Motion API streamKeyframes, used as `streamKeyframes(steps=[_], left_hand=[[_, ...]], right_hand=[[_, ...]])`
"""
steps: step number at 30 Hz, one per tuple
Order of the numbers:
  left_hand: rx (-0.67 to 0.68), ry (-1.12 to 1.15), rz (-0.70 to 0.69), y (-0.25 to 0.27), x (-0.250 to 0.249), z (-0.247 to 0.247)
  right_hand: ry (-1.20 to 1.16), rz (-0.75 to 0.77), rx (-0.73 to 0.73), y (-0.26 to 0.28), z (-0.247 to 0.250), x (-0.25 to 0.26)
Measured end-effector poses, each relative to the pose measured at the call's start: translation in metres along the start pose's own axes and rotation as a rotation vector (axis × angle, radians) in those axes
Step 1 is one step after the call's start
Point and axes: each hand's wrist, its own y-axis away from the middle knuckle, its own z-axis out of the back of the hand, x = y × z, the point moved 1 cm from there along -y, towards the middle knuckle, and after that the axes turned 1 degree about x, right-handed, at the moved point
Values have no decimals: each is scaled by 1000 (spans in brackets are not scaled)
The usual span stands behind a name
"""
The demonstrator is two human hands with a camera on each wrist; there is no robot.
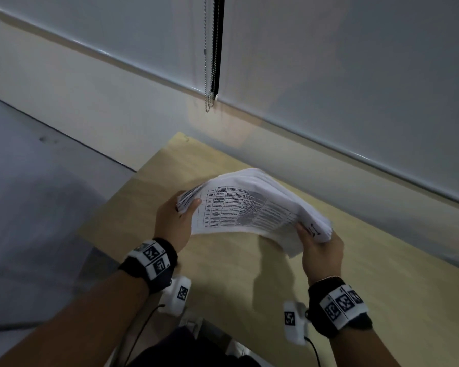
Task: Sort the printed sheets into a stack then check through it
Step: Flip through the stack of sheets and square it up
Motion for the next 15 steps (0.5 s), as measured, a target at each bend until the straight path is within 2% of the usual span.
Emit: streamKeyframes(steps=[3,7,11,15], left_hand=[[9,-27,-63,-1,0,2],[50,-16,-13,0,9,4],[-14,200,-70,2,-5,6],[-81,231,-134,-3,-18,9]], right_hand=[[3,19,-17,-3,3,3],[-92,-23,-2,-3,2,4],[-182,34,-19,-2,1,14],[-154,83,-30,-7,0,20]])
